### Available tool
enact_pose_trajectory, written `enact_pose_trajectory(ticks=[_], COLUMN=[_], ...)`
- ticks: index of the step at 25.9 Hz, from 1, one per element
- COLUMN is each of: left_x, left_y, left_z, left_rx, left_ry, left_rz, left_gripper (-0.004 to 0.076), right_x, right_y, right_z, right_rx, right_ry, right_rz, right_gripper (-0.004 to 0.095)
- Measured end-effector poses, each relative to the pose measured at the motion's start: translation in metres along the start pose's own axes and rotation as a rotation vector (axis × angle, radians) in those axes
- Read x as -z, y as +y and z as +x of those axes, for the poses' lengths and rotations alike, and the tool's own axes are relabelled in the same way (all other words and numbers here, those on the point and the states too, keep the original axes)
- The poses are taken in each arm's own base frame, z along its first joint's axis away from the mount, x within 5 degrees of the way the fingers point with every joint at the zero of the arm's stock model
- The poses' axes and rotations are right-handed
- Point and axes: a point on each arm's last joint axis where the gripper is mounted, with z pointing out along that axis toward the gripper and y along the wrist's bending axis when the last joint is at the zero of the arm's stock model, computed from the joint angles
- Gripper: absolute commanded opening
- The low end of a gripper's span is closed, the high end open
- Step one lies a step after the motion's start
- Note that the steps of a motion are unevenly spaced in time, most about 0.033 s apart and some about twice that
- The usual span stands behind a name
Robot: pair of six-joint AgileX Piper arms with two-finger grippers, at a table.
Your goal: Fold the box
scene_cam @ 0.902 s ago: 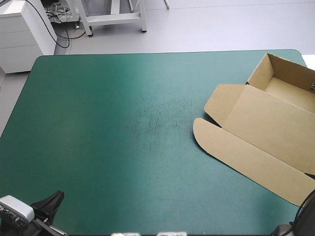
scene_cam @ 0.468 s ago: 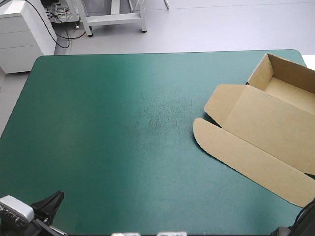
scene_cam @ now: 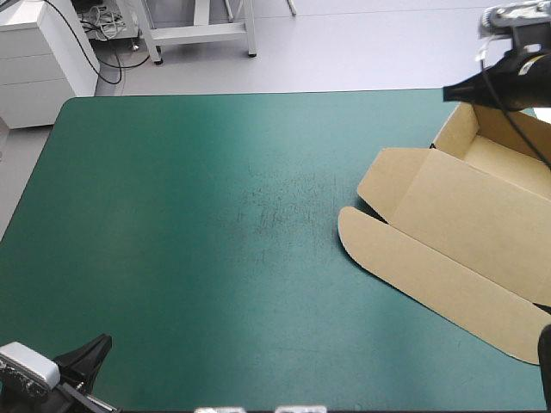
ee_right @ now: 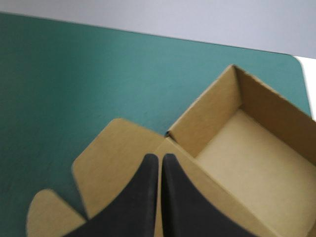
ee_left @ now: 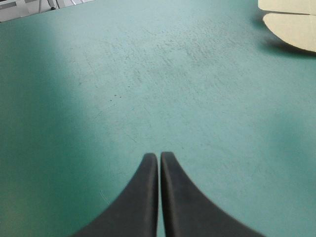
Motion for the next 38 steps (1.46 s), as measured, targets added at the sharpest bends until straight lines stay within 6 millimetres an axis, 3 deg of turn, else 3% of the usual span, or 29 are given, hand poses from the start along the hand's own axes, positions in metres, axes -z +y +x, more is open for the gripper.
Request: enact_pose_trajectory(ticks=[4,9,19,26,30,33,38], left_x=[0.000,0.000,0.000,0.000,0.000,0.000,0.000], left_y=[0.000,0.000,0.000,0.000,0.000,0.000,0.000], left_z=[0.000,0.000,0.000,0.000,0.000,0.000,0.000], left_rx=[0.000,0.000,0.000,0.000,0.000,0.000,0.000], left_ry=[0.000,0.000,0.000,0.000,0.000,0.000,0.000], left_rz=[0.000,0.000,0.001,0.001,0.001,0.001,0.001], left_gripper=[-0.0008,-0.0008,-0.0008,-0.0008,-0.0008,-0.0008,-0.0008], right_x=[0.011,0.023,0.042,0.045,0.052,0.057,0.046], right_y=[0.039,0.061,0.061,0.061,0.060,0.059,0.061], right_z=[0.024,0.066,0.188,0.267,0.299,0.310,0.325], right_rx=[0.082,0.109,0.102,0.096,0.091,0.092,0.094], right_ry=[0.025,0.010,-0.059,-0.128,-0.194,-0.234,-0.216], right_rz=[-0.101,-0.163,-0.161,-0.156,-0.152,-0.145,-0.145], right_gripper=[-0.0020,-0.0020,-0.0020,-0.0020,-0.0022,-0.0022,-0.0022])
